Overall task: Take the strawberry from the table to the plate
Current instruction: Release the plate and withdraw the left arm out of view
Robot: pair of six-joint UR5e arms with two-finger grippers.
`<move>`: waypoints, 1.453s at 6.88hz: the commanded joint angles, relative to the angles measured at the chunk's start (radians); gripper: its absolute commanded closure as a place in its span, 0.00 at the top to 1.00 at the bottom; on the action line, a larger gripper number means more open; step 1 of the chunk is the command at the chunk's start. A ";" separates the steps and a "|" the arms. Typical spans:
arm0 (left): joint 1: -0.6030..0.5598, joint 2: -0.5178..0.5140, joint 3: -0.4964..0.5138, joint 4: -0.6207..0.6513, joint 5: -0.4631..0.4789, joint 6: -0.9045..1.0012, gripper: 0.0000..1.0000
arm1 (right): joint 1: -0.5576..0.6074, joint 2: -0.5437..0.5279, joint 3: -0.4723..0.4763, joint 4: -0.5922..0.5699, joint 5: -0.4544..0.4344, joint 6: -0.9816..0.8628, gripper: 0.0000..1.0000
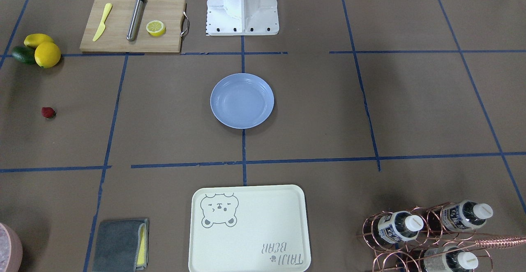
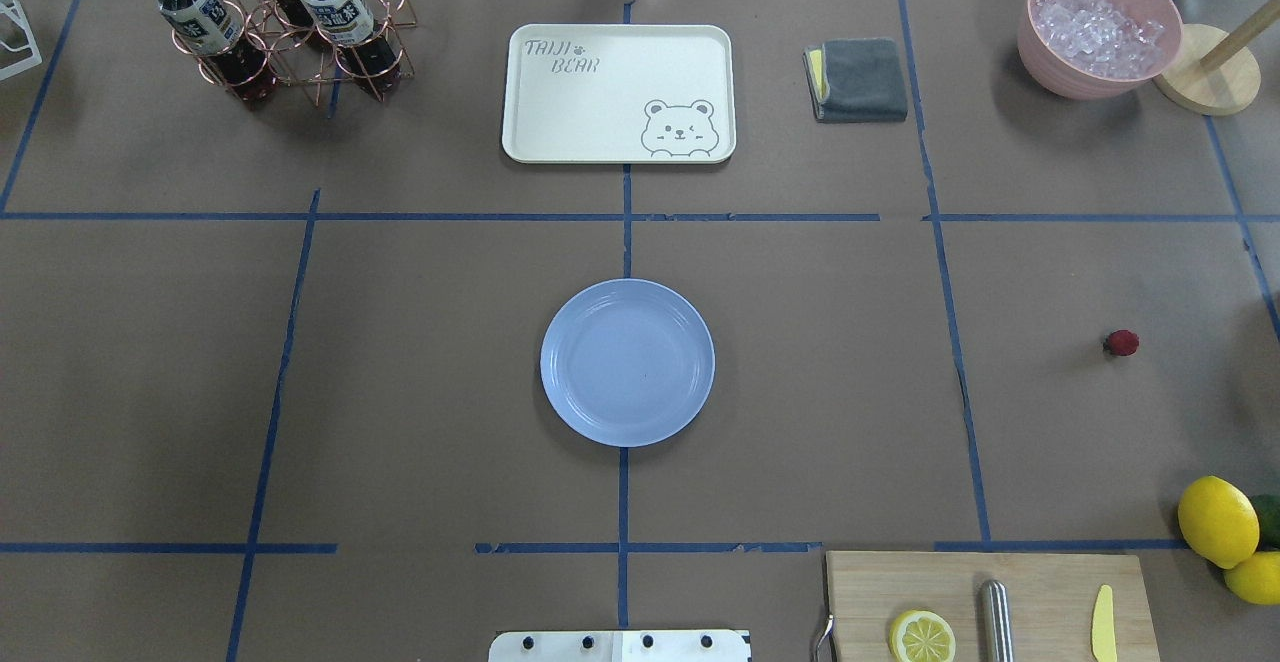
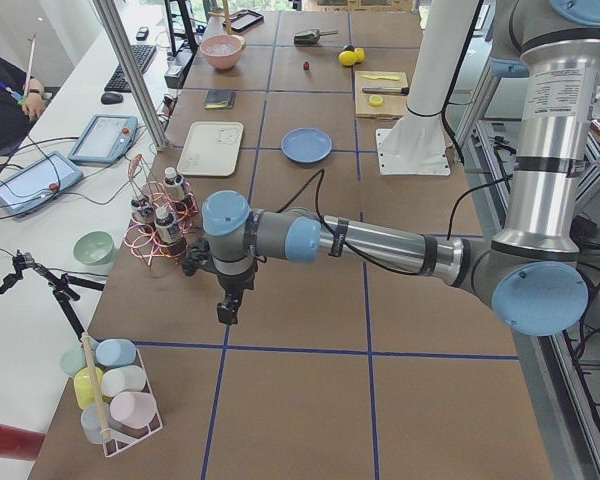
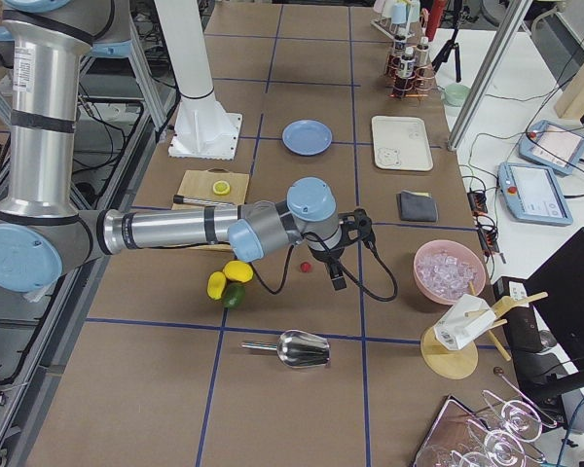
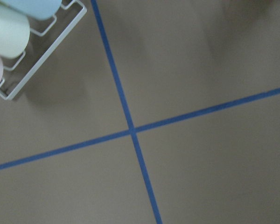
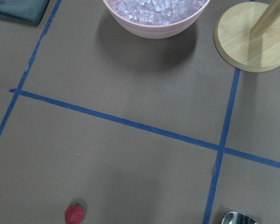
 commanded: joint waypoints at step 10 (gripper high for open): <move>-0.051 0.052 -0.031 -0.001 -0.052 0.053 1.00 | -0.564 -0.022 -0.164 0.472 -0.359 0.625 1.00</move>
